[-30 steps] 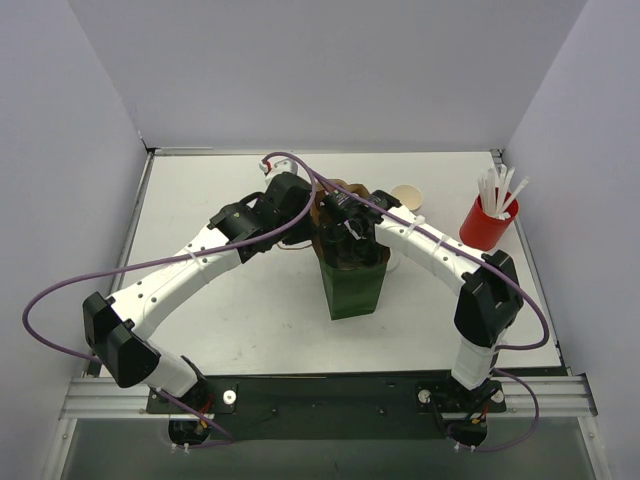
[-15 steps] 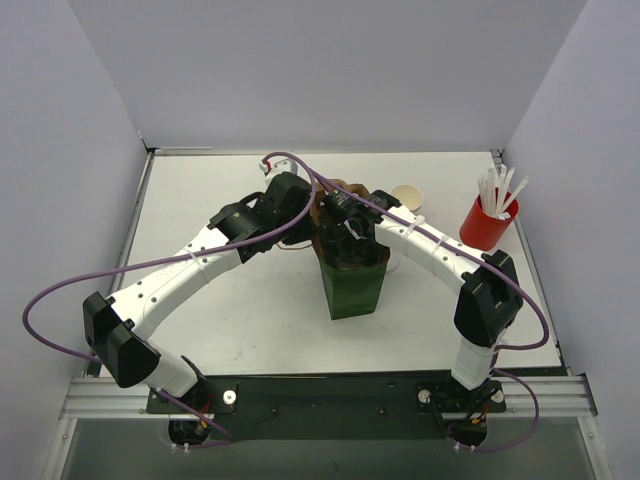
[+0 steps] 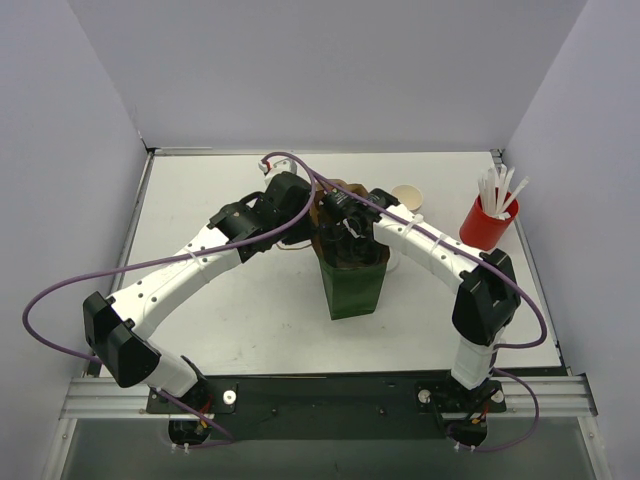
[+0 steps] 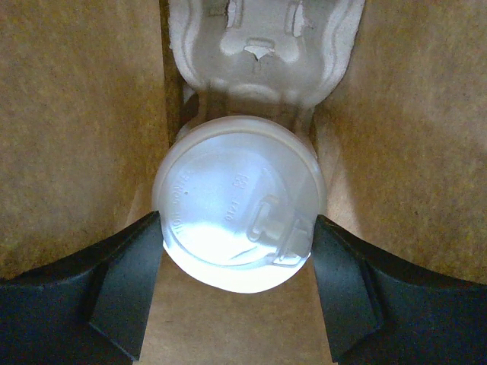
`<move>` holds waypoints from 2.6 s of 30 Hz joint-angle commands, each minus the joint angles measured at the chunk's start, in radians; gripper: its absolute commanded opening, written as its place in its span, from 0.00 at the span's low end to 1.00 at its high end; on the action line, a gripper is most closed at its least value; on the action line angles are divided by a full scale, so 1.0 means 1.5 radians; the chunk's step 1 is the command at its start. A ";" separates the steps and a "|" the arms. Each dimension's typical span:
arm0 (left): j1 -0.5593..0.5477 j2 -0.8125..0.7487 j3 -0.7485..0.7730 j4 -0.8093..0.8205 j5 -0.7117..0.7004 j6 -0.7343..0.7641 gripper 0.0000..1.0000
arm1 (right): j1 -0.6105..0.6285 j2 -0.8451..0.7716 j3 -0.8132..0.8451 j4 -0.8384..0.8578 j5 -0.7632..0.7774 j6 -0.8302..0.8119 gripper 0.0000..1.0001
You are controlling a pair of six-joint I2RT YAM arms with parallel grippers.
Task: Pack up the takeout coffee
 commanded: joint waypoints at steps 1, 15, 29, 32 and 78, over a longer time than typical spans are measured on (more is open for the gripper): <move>0.000 0.007 0.024 -0.007 0.012 0.009 0.00 | 0.002 0.063 -0.034 -0.054 0.027 -0.020 0.68; 0.000 0.007 0.028 -0.010 0.016 0.012 0.00 | 0.001 0.049 -0.020 -0.059 0.028 -0.015 0.80; 0.000 0.004 0.026 -0.012 0.015 0.013 0.00 | 0.002 0.042 -0.012 -0.064 0.039 -0.009 0.85; 0.000 0.005 0.027 -0.014 0.015 0.013 0.00 | 0.000 0.040 -0.008 -0.065 0.041 -0.008 0.85; -0.003 0.059 0.101 -0.082 0.037 0.083 0.00 | -0.008 0.015 0.071 -0.093 0.067 0.007 0.86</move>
